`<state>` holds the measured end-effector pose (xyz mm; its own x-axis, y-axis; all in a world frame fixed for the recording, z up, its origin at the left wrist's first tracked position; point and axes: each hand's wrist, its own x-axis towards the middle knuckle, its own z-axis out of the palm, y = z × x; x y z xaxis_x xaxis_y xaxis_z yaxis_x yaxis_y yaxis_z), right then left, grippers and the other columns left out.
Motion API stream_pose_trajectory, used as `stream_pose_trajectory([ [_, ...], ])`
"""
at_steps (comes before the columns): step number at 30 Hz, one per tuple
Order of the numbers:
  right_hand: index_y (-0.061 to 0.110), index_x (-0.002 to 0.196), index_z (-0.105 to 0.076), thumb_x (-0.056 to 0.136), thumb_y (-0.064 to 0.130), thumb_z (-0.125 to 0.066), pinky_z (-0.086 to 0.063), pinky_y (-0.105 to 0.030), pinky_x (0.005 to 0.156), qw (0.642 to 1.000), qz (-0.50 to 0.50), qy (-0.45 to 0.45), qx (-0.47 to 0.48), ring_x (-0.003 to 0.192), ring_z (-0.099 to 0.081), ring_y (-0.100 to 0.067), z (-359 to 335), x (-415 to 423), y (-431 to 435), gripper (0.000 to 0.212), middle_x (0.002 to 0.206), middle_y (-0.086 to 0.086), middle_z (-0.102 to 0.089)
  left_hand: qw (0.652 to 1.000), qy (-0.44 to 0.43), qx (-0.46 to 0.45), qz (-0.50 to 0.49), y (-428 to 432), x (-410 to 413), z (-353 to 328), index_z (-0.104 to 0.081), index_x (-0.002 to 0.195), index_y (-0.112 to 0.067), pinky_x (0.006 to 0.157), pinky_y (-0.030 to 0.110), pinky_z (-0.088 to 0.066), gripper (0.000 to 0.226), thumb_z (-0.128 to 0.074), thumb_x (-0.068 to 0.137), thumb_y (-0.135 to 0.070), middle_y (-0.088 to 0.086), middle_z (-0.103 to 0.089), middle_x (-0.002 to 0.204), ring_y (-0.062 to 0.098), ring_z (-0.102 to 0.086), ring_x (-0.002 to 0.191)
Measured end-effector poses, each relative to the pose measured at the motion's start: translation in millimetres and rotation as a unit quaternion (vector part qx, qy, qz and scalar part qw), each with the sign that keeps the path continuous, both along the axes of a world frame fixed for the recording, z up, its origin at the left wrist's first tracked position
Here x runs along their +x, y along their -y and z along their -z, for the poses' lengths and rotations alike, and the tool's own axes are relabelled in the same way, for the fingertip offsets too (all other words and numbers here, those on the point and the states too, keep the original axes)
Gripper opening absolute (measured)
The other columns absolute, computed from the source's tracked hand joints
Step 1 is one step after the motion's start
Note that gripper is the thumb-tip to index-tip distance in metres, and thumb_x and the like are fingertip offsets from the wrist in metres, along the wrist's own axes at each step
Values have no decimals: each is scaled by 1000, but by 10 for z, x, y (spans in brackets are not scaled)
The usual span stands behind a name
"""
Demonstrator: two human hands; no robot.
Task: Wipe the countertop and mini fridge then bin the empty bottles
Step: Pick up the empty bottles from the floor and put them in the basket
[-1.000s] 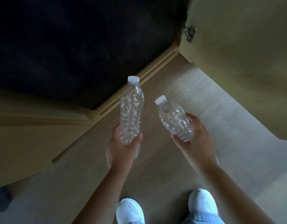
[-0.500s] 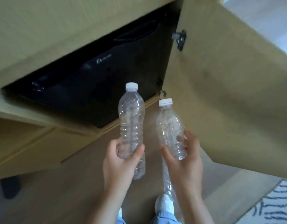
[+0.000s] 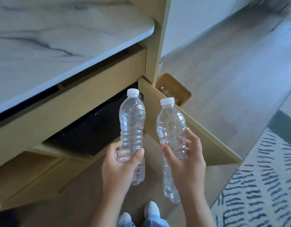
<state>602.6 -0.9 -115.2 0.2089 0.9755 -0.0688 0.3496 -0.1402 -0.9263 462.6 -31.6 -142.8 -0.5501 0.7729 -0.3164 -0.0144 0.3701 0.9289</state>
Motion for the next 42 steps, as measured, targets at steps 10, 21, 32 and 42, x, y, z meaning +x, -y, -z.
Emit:
stream_pose_trajectory([
  [10, 47, 109, -45, 55, 50, -71, -54, -21, 56, 997, 22, -81, -5, 77, -66, -9, -1269, 336, 528, 60, 95, 5, -66, 985, 78, -8, 154, 304, 18, -1116, -58, 90, -38, 75, 38, -54, 55, -74, 44, -63, -4, -71, 93, 10, -68, 84],
  [21, 34, 115, -42, 47, 46, -70, -48, -11, 54, 983, 123, -132, 39, 69, -64, 0, -1982, 525, 947, 75, 94, 2, -66, 949, 86, 34, 300, 340, -23, -1823, -56, 99, -33, 71, 30, -55, 66, -74, 44, -63, -9, -70, 93, 9, -66, 89],
  [32, 40, 105, -45, 56, 38, -71, -50, -12, 59, 972, 193, -120, 61, 80, -66, -3, -2248, 1229, 1354, 56, 99, 5, -65, 913, 47, 77, 398, 264, 809, -2100, -56, 93, -50, 80, 45, -53, 50, -69, 48, -68, -14, -67, 92, 8, -64, 93],
  [42, 35, 116, -40, 53, 50, -70, -50, -11, 59, 959, 264, -79, 73, 83, -64, -1, -2217, 2908, 2075, 72, 103, 6, -63, 883, 61, 80, 458, 823, 2641, -2284, -52, 107, -29, 57, 16, -50, 72, -70, 50, -70, -5, -66, 99, 8, -65, 88],
])
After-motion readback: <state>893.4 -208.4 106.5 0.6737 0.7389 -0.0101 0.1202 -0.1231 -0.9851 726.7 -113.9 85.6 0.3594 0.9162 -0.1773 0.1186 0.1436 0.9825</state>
